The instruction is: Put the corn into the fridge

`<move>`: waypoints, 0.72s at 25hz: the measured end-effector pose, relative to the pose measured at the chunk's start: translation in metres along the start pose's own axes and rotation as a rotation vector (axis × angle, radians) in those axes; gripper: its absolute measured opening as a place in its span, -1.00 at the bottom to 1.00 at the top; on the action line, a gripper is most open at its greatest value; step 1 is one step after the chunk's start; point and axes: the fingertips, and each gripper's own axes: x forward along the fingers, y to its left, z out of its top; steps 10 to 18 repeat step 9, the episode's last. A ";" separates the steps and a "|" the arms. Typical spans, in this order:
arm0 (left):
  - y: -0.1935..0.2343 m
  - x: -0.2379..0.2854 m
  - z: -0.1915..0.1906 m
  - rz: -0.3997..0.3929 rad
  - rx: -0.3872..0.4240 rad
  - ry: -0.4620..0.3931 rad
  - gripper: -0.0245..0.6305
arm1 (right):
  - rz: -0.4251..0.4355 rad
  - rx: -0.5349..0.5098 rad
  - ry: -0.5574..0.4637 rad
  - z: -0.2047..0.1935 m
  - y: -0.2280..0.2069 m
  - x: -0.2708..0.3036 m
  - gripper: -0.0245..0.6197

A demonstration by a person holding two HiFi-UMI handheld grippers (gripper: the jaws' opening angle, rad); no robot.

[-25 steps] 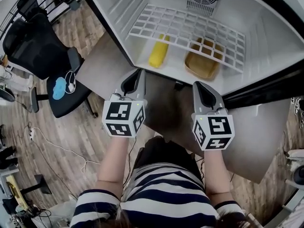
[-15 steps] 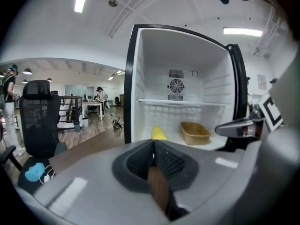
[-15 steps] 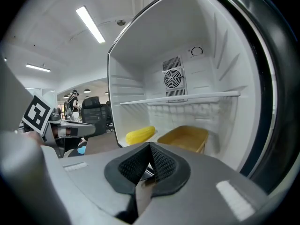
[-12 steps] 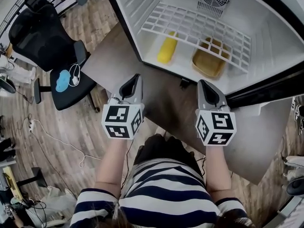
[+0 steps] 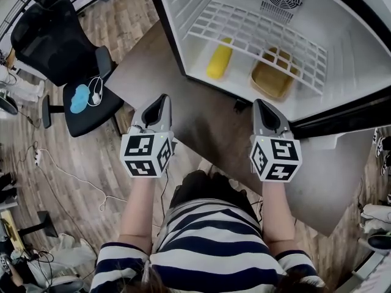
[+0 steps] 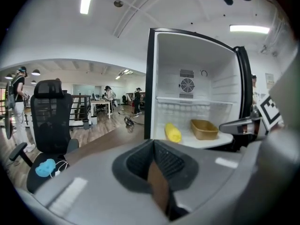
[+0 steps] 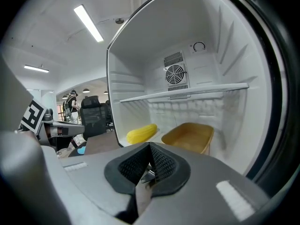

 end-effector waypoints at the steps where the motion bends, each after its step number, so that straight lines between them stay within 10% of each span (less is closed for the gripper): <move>1: 0.002 0.000 0.000 0.005 0.002 0.000 -0.93 | 0.001 0.001 0.000 0.000 0.001 0.002 -0.93; 18: 0.023 -0.004 -0.002 0.019 0.002 0.018 -0.93 | -0.001 0.003 0.008 0.002 0.017 0.008 -0.93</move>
